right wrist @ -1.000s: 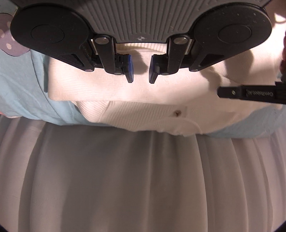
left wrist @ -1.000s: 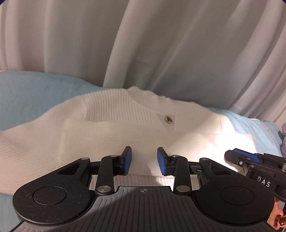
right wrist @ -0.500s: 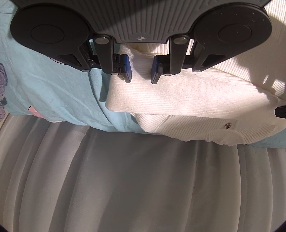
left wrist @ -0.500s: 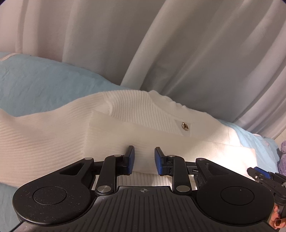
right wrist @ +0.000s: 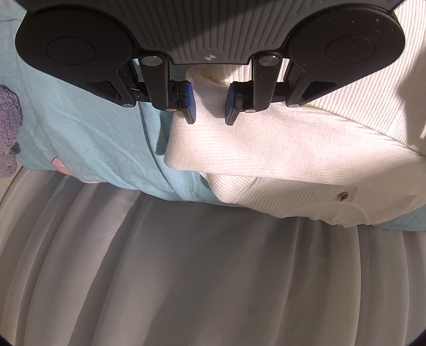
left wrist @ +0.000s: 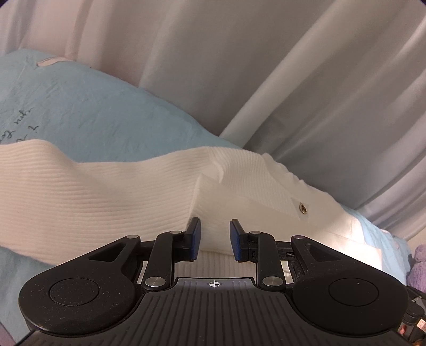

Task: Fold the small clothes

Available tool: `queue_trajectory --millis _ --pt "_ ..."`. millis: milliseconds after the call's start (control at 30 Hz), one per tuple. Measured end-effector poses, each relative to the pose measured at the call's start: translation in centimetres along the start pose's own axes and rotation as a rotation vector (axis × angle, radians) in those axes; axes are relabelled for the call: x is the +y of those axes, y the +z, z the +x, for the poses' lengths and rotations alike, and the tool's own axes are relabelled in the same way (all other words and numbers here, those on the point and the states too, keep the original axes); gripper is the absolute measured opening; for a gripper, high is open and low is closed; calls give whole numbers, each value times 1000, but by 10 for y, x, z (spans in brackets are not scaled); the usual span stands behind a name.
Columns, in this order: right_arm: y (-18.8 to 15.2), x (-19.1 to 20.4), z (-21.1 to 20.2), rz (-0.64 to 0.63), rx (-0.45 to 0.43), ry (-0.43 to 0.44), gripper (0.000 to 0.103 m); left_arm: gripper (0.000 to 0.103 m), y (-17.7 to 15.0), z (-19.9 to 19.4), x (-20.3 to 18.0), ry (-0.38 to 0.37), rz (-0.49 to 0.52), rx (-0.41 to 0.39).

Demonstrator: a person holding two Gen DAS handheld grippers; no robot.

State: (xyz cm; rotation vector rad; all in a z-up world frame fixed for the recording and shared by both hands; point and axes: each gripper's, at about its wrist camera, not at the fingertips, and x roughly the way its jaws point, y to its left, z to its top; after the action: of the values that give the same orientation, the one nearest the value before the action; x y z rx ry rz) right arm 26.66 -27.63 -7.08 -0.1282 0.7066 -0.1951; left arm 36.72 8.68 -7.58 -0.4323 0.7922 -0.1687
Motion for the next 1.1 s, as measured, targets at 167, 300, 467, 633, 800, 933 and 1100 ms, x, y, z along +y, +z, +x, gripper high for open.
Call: queue_trajectory --millis 167,300,467,633,800,933,1100 --pt "-13 -11 -39 114 -16 87 21 52 -4 -49 46 156 -122 -65" --pt "-36 -14 -68 216 -1 190 21 55 -11 -102 115 223 -352 -185" --pt "-48 -10 -80 274 19 237 21 51 -14 -143 201 320 -658 -283" --pt "-41 -3 -79 286 24 249 22 42 -18 -160 262 249 -900 -422" --pt "-38 6 -80 266 26 254 22 34 -25 -161 300 180 -1051 -521" --pt "-37 13 -81 262 29 257 22 12 -31 -157 323 129 -1171 -563" --pt "-37 12 -85 270 21 255 22 7 -36 -160 331 113 -1202 -562"
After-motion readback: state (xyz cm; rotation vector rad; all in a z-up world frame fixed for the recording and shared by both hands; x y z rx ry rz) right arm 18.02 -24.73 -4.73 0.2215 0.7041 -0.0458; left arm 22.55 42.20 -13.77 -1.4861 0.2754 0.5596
